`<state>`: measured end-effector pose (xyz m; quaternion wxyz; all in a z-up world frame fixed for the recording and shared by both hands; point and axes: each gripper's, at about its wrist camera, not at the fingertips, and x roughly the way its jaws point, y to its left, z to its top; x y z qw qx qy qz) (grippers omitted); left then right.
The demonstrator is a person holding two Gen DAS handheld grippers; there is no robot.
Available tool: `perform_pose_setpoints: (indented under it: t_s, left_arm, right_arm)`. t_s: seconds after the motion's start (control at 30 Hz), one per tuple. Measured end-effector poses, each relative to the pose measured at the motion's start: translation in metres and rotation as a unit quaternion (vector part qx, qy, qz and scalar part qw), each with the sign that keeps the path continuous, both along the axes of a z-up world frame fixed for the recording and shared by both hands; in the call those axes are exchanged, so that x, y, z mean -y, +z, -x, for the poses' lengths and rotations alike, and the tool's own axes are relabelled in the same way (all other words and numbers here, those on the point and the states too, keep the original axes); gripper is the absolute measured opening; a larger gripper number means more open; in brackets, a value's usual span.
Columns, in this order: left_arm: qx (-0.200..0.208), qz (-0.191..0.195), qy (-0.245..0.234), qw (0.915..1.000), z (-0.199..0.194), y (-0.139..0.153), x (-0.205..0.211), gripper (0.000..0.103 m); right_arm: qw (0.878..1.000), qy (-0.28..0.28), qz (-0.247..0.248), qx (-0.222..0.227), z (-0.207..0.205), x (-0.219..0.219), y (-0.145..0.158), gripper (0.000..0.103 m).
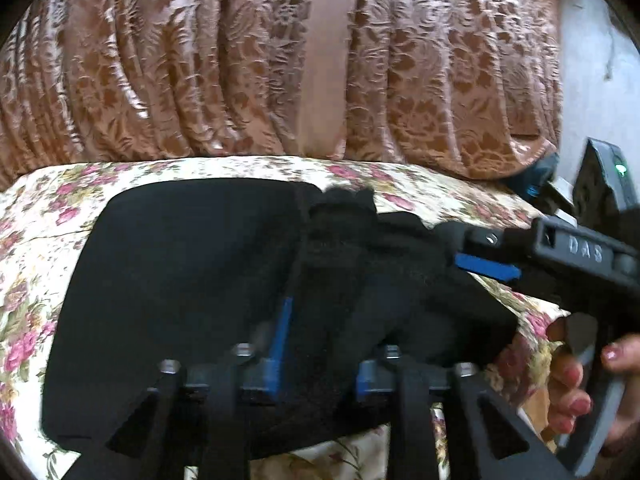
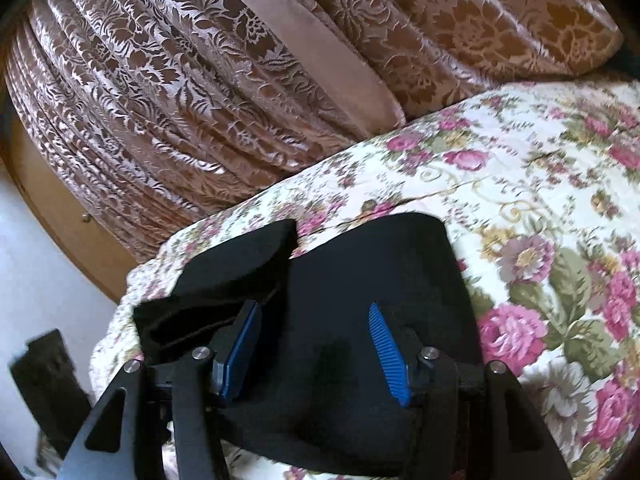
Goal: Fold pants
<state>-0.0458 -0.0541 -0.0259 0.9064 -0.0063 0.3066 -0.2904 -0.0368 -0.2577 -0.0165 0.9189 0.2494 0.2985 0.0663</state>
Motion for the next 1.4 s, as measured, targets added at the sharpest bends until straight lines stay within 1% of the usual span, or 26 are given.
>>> perform_pose_setpoints:
  t_s: [0.03, 0.07, 0.1, 0.2, 0.27, 0.3, 0.37, 0.43, 0.53, 0.63, 0.7, 0.83, 0.87, 0.9, 0.93, 0.97, 1.0, 1.03, 1.07, 1.1, 1.13, 1.17, 1.23, 1.27, 1.33, 1.4]
  left_arm:
    - [-0.001, 0.011, -0.017, 0.9998, 0.004, 0.0, 0.0, 0.055]
    - [0.002, 0.026, -0.039, 0.9989, 0.011, 0.001, -0.002, 0.06]
    - [0.005, 0.03, -0.051, 0.9982, 0.016, 0.003, -0.003, 0.064]
    - [0.016, 0.028, -0.073, 0.9968, 0.029, 0.008, -0.001, 0.064]
    - [0.022, 0.039, -0.075, 0.9962, 0.03, 0.013, -0.005, 0.064]
    - [0.027, 0.047, -0.068, 0.9962, 0.03, 0.018, -0.01, 0.064]
    - [0.033, 0.059, -0.045, 0.9967, 0.028, 0.024, -0.024, 0.064]
    - [0.032, 0.074, -0.012, 0.9966, 0.019, 0.029, -0.042, 0.064]
    - [0.022, 0.087, 0.057, 0.9944, 0.002, 0.03, -0.077, 0.065]
    - [0.0, 0.101, 0.115, 0.9883, -0.017, 0.023, -0.107, 0.065]
    - [-0.022, 0.109, 0.15, 0.9824, -0.029, 0.013, -0.128, 0.065]
    - [-0.064, 0.112, 0.197, 0.9718, -0.042, -0.009, -0.153, 0.065]
    - [-0.074, 0.113, 0.205, 0.9695, -0.043, -0.015, -0.157, 0.065]
    - [-0.083, 0.116, 0.209, 0.9676, -0.045, -0.021, -0.158, 0.065]
    - [-0.092, 0.118, 0.209, 0.9663, -0.045, -0.027, -0.16, 0.065]
    - [-0.096, 0.119, 0.21, 0.9657, -0.043, -0.031, -0.161, 0.065]
    - [-0.102, 0.12, 0.209, 0.9653, -0.043, -0.035, -0.16, 0.065]
    - [-0.103, 0.12, 0.207, 0.9655, -0.042, -0.037, -0.159, 0.065]
    - [-0.102, 0.12, 0.204, 0.9662, -0.042, -0.037, -0.157, 0.065]
    - [-0.099, 0.119, 0.202, 0.9672, -0.041, -0.036, -0.154, 0.065]
    - [-0.094, 0.117, 0.197, 0.9687, -0.04, -0.034, -0.152, 0.065]
    - [-0.089, 0.116, 0.194, 0.9701, -0.039, -0.032, -0.15, 0.065]
    - [-0.077, 0.113, 0.188, 0.9726, -0.035, -0.026, -0.146, 0.065]
    - [-0.07, 0.116, 0.186, 0.9732, -0.032, -0.023, -0.144, 0.065]
    - [-0.06, 0.128, 0.18, 0.9734, -0.029, -0.013, -0.141, 0.065]
    - [-0.051, 0.137, 0.169, 0.9746, -0.028, -0.004, -0.136, 0.065]
  right_arm:
    - [1.0, 0.005, -0.009, 0.002, 0.001, 0.0, 0.0, 0.057]
    - [1.0, 0.013, -0.02, 0.006, 0.001, -0.001, 0.0, 0.057]
    - [0.999, 0.018, -0.026, 0.007, 0.001, -0.002, 0.0, 0.057]
    - [0.998, 0.04, -0.039, 0.005, -0.002, -0.008, 0.0, 0.057]
    - [0.998, 0.045, -0.039, -0.001, -0.006, -0.012, 0.0, 0.057]
    - [0.998, 0.05, -0.039, -0.005, -0.008, -0.013, -0.001, 0.057]
    - [0.997, 0.065, -0.046, -0.018, -0.015, -0.017, -0.004, 0.057]
    - [0.996, 0.071, -0.051, -0.029, -0.021, -0.02, -0.007, 0.057]
    - [0.994, 0.08, -0.059, -0.051, -0.033, -0.022, -0.012, 0.057]
    - [0.991, 0.086, -0.067, -0.073, -0.047, -0.025, -0.016, 0.057]
    - [0.989, 0.082, -0.072, -0.095, -0.055, -0.026, -0.021, 0.057]
    - [0.987, 0.093, -0.082, -0.098, -0.064, -0.032, -0.024, 0.057]
    - [0.986, 0.104, -0.086, -0.097, -0.067, -0.037, -0.025, 0.055]
    - [0.985, 0.113, -0.091, -0.097, -0.069, -0.04, -0.026, 0.048]
    - [0.983, 0.123, -0.098, -0.1, -0.071, -0.044, -0.028, 0.044]
    - [0.98, 0.129, -0.105, -0.108, -0.074, -0.049, -0.032, 0.032]
    - [0.979, 0.128, -0.107, -0.116, -0.076, -0.053, -0.036, 0.025]
    - [0.979, 0.128, -0.104, -0.119, -0.077, -0.056, -0.038, 0.023]
    - [0.981, 0.126, -0.091, -0.115, -0.077, -0.06, -0.038, 0.02]
    - [0.983, 0.126, -0.082, -0.109, -0.075, -0.062, -0.036, 0.018]
    - [0.984, 0.127, -0.076, -0.1, -0.073, -0.064, -0.032, 0.017]
    - [0.984, 0.129, -0.08, -0.091, -0.07, -0.063, -0.029, 0.016]
    - [0.983, 0.131, -0.1, -0.076, -0.066, -0.057, -0.022, 0.015]
    - [0.981, 0.133, -0.124, -0.064, -0.062, -0.052, -0.017, 0.015]
    - [0.979, 0.129, -0.148, -0.05, -0.055, -0.042, -0.009, 0.015]
    - [0.98, 0.12, -0.155, -0.036, -0.046, -0.031, 0.001, 0.014]
